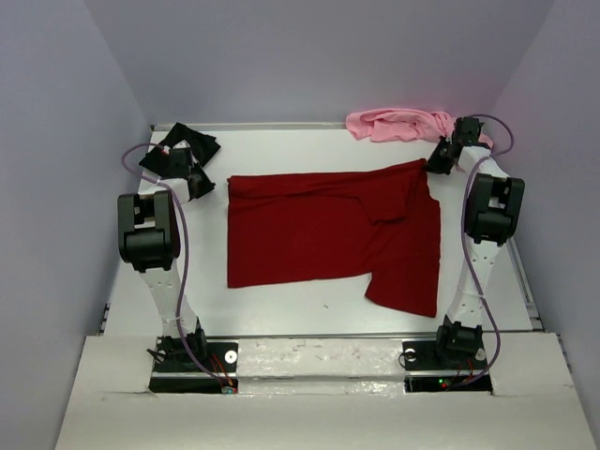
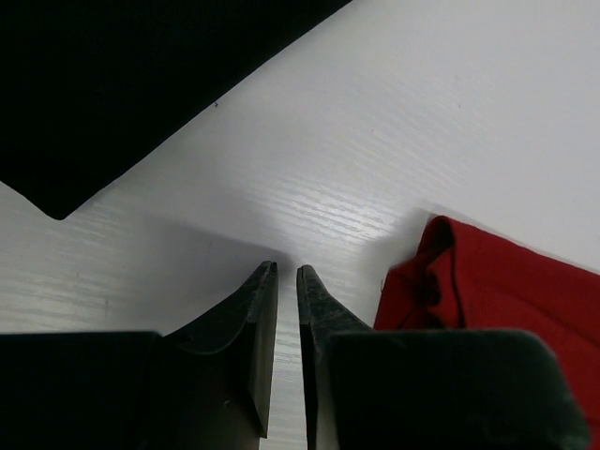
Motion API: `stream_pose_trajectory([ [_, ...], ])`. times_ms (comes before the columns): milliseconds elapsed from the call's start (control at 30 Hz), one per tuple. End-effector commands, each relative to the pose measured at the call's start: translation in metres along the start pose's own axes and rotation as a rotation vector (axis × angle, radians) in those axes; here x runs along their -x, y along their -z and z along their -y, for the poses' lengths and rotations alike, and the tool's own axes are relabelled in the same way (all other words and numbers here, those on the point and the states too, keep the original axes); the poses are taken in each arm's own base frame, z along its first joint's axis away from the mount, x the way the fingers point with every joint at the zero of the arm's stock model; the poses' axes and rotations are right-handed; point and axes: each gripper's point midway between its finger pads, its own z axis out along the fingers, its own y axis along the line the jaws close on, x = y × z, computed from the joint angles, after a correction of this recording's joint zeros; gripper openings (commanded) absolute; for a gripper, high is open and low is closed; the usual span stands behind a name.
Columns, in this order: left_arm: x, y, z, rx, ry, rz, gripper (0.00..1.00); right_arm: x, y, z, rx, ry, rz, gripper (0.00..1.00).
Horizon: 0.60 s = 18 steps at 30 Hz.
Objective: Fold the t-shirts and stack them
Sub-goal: Fold the tshirt
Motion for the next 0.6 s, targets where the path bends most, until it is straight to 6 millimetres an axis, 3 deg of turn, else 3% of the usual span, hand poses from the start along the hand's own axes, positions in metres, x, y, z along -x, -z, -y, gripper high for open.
stream_pose_trajectory([
  [0,0.027,0.011,0.012,-0.027,-0.001,0.068,0.24,0.013,0.008,-0.004,0.013,-0.005,0.033,0.07],
  [100,0.027,0.012,0.017,-0.058,0.001,0.075,0.29,0.013,0.008,-0.005,0.019,-0.005,0.032,0.07],
  [167,0.026,0.013,0.024,-0.097,0.002,0.067,0.46,0.012,0.007,-0.005,0.024,-0.005,0.028,0.07],
  [200,0.025,0.012,0.026,-0.111,0.002,0.065,0.61,0.012,0.007,-0.007,0.032,-0.004,0.026,0.07],
  [267,0.02,0.01,0.032,-0.15,0.001,0.044,0.75,0.011,0.006,-0.007,0.034,-0.006,0.024,0.07],
  [367,0.013,0.007,0.042,-0.216,0.008,0.012,0.8,0.01,0.006,-0.007,0.038,-0.008,0.022,0.07],
  [567,0.006,0.005,0.056,-0.309,0.01,-0.022,0.79,0.011,0.006,-0.008,0.042,-0.007,0.023,0.07],
])
